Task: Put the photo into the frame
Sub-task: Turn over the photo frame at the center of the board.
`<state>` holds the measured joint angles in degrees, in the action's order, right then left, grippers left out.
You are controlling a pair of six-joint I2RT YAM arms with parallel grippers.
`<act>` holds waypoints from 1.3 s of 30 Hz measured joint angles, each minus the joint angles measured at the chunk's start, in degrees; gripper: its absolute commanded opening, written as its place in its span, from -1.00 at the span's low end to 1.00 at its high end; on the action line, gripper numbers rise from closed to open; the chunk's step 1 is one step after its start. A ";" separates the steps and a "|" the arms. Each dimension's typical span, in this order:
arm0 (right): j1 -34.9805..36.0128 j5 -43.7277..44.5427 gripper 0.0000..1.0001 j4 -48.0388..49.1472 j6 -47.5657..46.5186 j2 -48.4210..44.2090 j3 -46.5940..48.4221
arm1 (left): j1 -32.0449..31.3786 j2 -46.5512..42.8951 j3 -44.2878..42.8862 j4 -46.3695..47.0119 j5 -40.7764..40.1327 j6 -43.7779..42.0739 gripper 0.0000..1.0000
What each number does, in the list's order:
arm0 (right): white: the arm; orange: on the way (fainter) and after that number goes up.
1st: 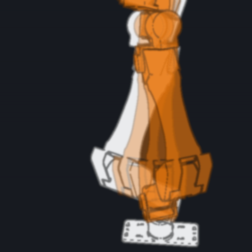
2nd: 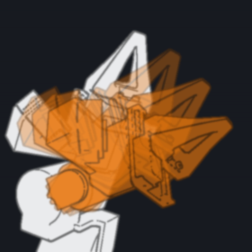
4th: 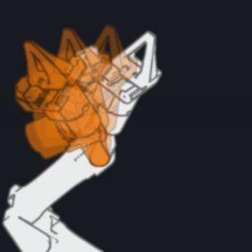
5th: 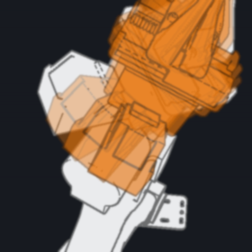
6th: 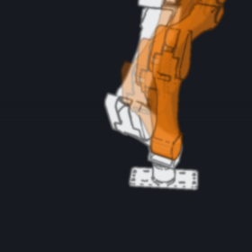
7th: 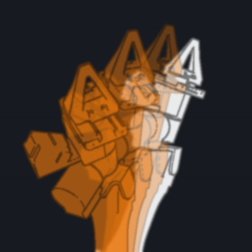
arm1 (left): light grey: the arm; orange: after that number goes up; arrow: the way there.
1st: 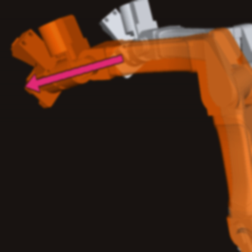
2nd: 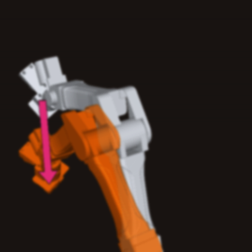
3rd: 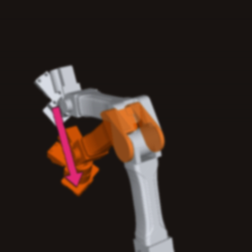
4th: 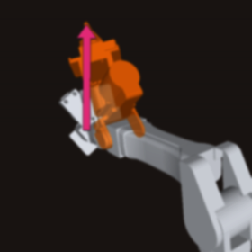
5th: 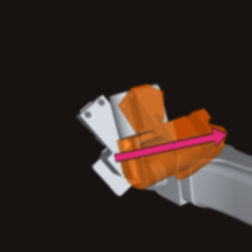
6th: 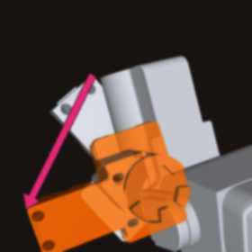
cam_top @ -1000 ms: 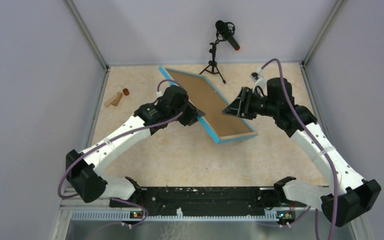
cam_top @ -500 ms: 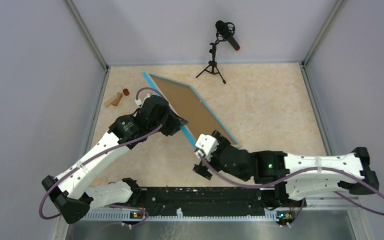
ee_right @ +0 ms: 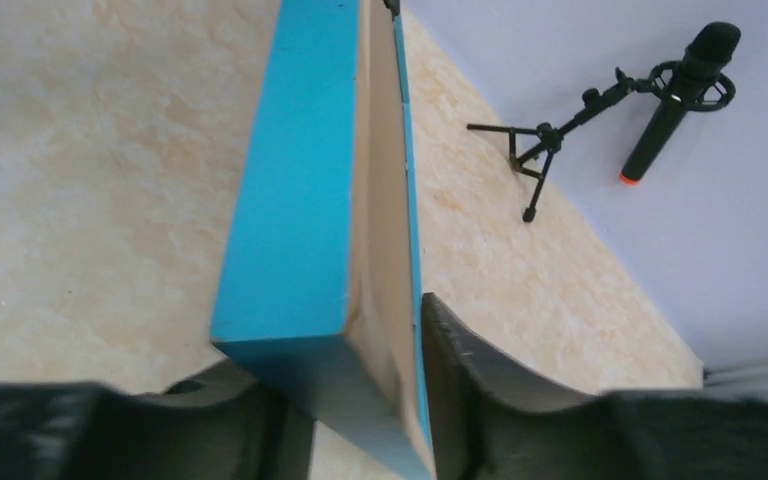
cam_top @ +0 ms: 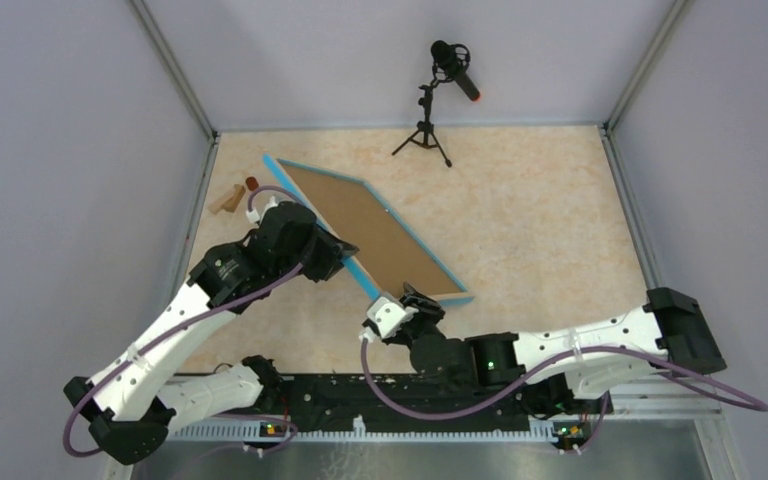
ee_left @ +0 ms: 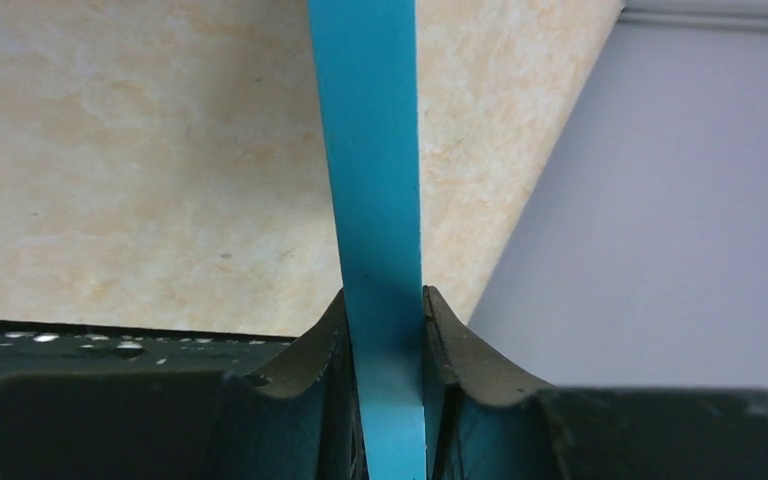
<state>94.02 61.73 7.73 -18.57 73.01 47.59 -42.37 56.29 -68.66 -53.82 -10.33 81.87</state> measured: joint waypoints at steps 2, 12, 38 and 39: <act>0.09 -0.76 -1.00 1.46 -0.33 -1.99 -0.83 | -0.04 -0.96 -0.11 0.31 -0.04 1.68 -0.56; -10.95 -19.02 -1.00 2.64 8.50 -16.81 -8.20 | -0.09 -4.92 -3.72 8.61 -2.62 -7.02 0.97; -53.44 -101.79 -1.00 28.26 50.88 7.91 -5.81 | -0.09 -17.38 -0.85 32.85 -1.95 -31.91 0.97; -54.12 -103.84 -1.00 29.24 52.37 10.84 -4.20 | -0.09 -17.40 -0.63 32.89 -1.95 -32.13 0.97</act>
<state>39.90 -42.11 36.97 33.80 83.85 43.40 -42.46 38.89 -69.30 -20.93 -12.27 49.74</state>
